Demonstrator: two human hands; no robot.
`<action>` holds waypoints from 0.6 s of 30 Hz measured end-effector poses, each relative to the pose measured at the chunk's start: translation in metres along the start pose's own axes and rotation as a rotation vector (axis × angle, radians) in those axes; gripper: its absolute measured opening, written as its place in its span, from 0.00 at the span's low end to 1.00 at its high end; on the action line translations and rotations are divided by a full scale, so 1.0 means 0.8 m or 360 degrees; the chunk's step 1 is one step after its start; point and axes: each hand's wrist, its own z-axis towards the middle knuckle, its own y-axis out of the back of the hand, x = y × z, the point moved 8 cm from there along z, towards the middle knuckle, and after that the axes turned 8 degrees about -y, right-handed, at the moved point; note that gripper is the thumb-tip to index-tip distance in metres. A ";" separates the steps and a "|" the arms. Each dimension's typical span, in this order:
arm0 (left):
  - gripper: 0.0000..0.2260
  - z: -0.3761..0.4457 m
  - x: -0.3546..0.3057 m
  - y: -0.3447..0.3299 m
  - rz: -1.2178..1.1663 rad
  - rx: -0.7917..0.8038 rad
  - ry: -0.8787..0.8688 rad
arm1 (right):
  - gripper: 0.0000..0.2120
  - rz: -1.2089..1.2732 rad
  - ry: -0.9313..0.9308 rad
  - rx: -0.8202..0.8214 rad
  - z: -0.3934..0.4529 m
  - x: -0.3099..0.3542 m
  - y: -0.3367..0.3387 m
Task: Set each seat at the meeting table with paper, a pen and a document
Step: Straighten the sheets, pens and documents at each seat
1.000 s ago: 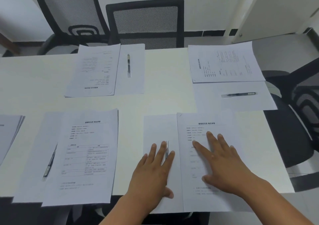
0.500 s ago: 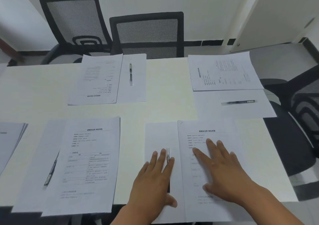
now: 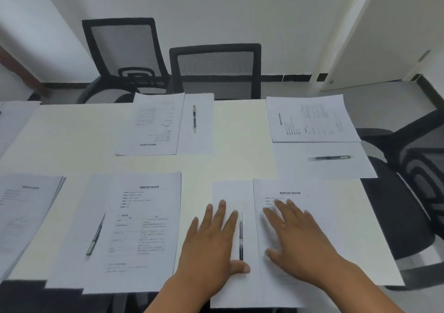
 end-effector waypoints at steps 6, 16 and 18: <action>0.50 -0.046 0.005 0.113 0.0046 -0.0218 0.0059 | 0.40 0.0025 0.0110 -0.0241 -0.034 0.069 0.107; 0.46 -0.170 0.003 0.319 0.0237 -0.0669 0.0178 | 0.39 -0.0003 0.0258 -0.0706 -0.154 0.194 0.296; 0.44 -0.200 0.000 0.352 0.0293 -0.0755 0.0189 | 0.38 0.0002 0.0275 -0.0808 -0.184 0.212 0.323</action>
